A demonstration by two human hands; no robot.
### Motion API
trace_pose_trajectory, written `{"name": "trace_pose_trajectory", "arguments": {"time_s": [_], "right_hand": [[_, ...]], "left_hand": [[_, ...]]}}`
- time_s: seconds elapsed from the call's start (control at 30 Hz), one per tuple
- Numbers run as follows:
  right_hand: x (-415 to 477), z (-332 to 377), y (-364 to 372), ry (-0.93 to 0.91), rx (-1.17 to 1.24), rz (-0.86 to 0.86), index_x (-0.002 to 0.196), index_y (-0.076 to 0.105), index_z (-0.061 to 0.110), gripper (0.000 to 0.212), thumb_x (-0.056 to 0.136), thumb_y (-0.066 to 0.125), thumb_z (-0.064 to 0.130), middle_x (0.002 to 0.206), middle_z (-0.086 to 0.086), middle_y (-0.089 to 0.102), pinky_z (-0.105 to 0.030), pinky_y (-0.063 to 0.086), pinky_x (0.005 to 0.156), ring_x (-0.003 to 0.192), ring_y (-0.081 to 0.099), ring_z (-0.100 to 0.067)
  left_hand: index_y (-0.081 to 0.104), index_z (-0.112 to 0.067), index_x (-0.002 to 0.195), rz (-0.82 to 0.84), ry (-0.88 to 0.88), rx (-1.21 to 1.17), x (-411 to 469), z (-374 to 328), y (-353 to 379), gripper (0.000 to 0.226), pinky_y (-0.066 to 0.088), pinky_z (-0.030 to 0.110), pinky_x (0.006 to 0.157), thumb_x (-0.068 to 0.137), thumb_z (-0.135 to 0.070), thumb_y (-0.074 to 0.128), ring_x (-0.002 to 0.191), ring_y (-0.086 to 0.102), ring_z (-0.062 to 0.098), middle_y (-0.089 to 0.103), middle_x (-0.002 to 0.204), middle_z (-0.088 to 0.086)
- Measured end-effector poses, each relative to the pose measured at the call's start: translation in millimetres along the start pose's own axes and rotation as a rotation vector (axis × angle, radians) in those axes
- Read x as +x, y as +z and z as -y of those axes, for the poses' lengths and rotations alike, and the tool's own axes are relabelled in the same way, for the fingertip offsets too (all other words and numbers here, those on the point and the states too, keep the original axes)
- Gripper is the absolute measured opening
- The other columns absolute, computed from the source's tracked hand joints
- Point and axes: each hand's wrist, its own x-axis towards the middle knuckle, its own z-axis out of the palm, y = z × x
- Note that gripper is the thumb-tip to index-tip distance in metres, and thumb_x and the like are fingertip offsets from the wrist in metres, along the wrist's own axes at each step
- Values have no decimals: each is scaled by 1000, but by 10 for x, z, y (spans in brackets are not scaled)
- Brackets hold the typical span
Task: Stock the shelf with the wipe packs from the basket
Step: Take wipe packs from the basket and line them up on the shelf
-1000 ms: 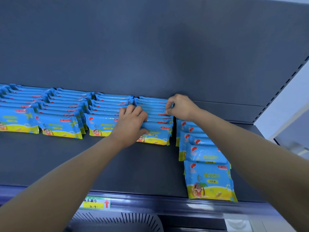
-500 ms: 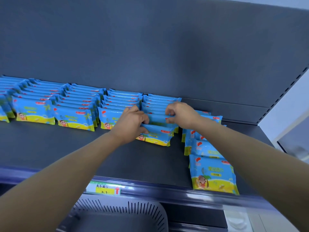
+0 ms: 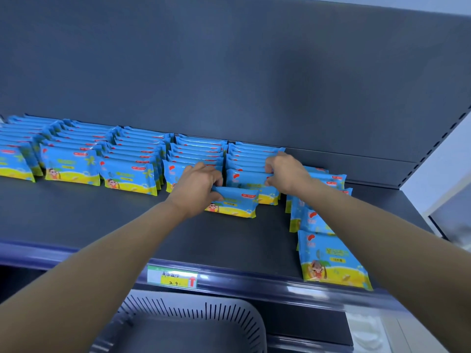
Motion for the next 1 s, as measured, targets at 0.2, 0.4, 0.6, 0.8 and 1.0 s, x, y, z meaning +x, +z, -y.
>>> {"name": "trace_pose_trajectory", "arguments": {"time_s": [0.2, 0.4, 0.6, 0.8, 1.0], "right_hand": [[37, -140, -107, 77, 271, 16, 102, 63, 4, 24, 80, 71, 9, 113, -12, 60, -27, 43, 77, 100, 56, -23], [70, -346, -164, 263, 468, -157, 100, 64, 5, 26, 86, 45, -6, 111, -13, 62, -26, 44, 67, 89, 57, -23], [188, -535, -163, 358, 543, -177, 103, 65, 5, 29, 88, 42, -5, 112, -15, 63, -30, 51, 71, 95, 63, -28], [329, -564, -81, 312, 554, -126, 103, 66, 7, 25, 86, 50, -2, 95, -5, 59, -17, 41, 49, 78, 55, -17], [506, -591, -38, 261, 573, -162, 111, 64, 9, 24, 91, 51, 3, 112, -8, 64, -19, 46, 67, 88, 55, -16]], "left_hand": [[58, -16, 94, 2, 35, 36, 202, -223, 128, 23, 21, 27, 75, 80, -32, 68, 93, 40, 17, 53, 90, -5], [41, -19, 131, -23, -5, 142, 371, -396, 254, 57, 28, 36, 95, 82, -38, 62, 113, 34, 25, 36, 128, 4], [25, -25, 140, 45, 101, 342, 362, -372, 367, 81, 27, 36, 96, 74, -50, 65, 116, 32, 22, 30, 133, 1], [26, -20, 140, -9, 149, 443, 422, -357, 403, 73, 26, 36, 94, 81, -47, 59, 116, 34, 24, 35, 132, 3], [25, -21, 141, 18, 145, 446, 409, -297, 398, 82, 22, 39, 102, 75, -51, 63, 126, 29, 26, 29, 141, 4]]}}
